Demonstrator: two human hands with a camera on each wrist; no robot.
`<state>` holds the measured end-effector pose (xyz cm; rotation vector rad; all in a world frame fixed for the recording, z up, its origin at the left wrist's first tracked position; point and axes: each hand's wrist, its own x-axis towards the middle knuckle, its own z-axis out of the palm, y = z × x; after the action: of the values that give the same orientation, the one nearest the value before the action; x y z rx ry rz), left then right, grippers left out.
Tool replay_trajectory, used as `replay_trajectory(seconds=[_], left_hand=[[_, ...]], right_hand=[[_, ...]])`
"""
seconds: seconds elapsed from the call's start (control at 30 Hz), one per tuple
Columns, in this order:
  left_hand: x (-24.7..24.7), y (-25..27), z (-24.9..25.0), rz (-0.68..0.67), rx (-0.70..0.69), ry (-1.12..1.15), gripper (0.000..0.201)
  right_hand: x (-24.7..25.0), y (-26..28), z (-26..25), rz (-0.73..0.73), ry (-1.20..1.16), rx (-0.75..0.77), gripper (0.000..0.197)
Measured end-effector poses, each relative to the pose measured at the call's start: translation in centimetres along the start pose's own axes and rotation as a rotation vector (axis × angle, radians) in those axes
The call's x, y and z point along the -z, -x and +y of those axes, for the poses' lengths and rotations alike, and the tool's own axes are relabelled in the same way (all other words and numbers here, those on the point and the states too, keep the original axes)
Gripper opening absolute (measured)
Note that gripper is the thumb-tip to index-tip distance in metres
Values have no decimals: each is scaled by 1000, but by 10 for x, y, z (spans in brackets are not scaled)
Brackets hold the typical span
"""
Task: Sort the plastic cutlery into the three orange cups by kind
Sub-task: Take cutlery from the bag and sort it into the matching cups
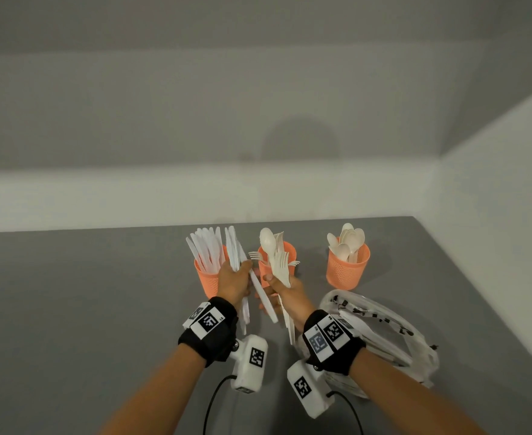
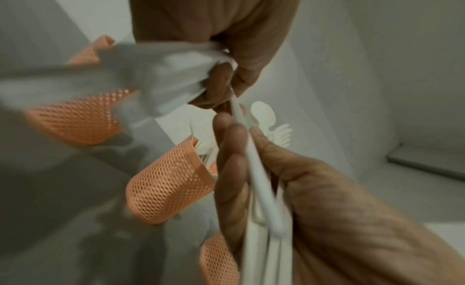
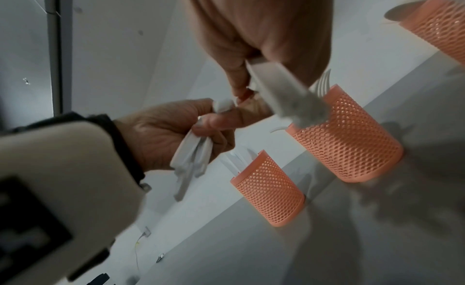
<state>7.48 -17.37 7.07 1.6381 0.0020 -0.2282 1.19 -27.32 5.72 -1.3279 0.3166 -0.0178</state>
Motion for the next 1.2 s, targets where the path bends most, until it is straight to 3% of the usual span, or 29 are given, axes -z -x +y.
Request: replay_trajectory(seconds=[0.1,0.23,0.3,0.4,0.5,0.6,0.77,0.93,1.13,1.2], left_hand=[[7,-9,-5,-19,87,40,29],[21,-20,0,-52,136,186,23],[30,-30,9,-10,26,204,28],[46,-48,32,175,-108,159,30],[55,-67,50,334,-206,117,44],[53,-82,56,401,-315,133,47],[47,-97,28,331,-304,14,45],[45,-96,-5,244,-303,-111,18],[50,-104,-15,266,-420,-401,10],[52,-106,-18,249,-494,-574,18]], right_hand=[[0,-1,-2,-33,-18,-64,8],[4,-5,-2,21,45,-61,12],[6,-7,-2,26,112,-32,6],[7,-8,-8,19,113,-5,6],[7,-10,-13,32,88,-7,16],[10,-14,-13,50,67,-37,22],[15,-17,-12,53,102,-71,23],[18,-19,-6,62,119,-76,25],[15,-18,-4,61,127,-80,20],[15,-18,-4,61,135,-69,20]])
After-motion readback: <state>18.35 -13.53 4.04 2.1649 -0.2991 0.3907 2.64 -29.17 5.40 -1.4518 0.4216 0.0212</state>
